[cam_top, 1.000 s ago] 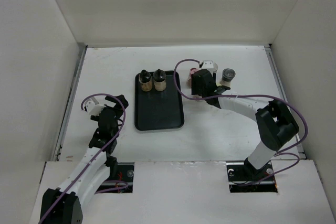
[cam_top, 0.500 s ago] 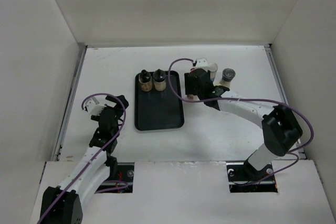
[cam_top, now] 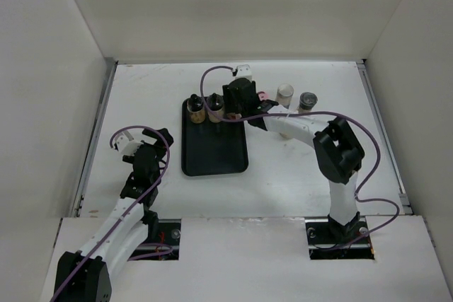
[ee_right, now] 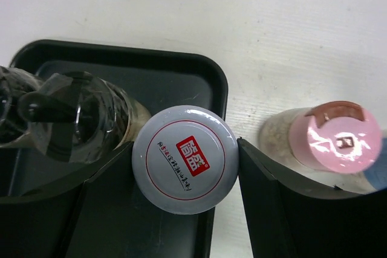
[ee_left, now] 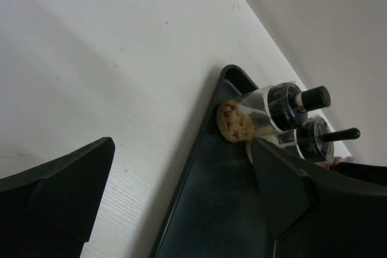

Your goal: Organize the condiment bottles

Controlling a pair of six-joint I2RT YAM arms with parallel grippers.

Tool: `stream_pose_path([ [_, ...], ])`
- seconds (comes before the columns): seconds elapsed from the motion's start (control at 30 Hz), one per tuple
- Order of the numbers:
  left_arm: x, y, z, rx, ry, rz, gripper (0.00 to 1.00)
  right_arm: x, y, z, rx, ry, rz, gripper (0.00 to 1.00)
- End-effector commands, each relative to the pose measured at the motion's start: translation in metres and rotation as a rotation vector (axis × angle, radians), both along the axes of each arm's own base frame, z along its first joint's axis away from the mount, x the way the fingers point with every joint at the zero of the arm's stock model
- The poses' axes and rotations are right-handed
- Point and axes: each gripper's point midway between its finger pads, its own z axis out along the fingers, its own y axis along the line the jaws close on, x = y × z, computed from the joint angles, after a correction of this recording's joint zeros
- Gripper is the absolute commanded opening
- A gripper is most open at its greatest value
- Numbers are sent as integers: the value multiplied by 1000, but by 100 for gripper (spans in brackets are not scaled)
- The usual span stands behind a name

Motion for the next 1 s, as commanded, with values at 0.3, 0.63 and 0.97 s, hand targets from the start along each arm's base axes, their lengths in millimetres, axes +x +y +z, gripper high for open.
stream_pose_path([
  [0.3,4,-2,10,-15,-51,-5,100,39,40,36,118,-151,18,53],
  [0.63,4,-2,11,-17,-56,-7,100,53,40,29,87,-201,-14,76],
  [0.97,4,-3,12,-16,-58,-9,100,10,7,82,171,-230,-17,79],
])
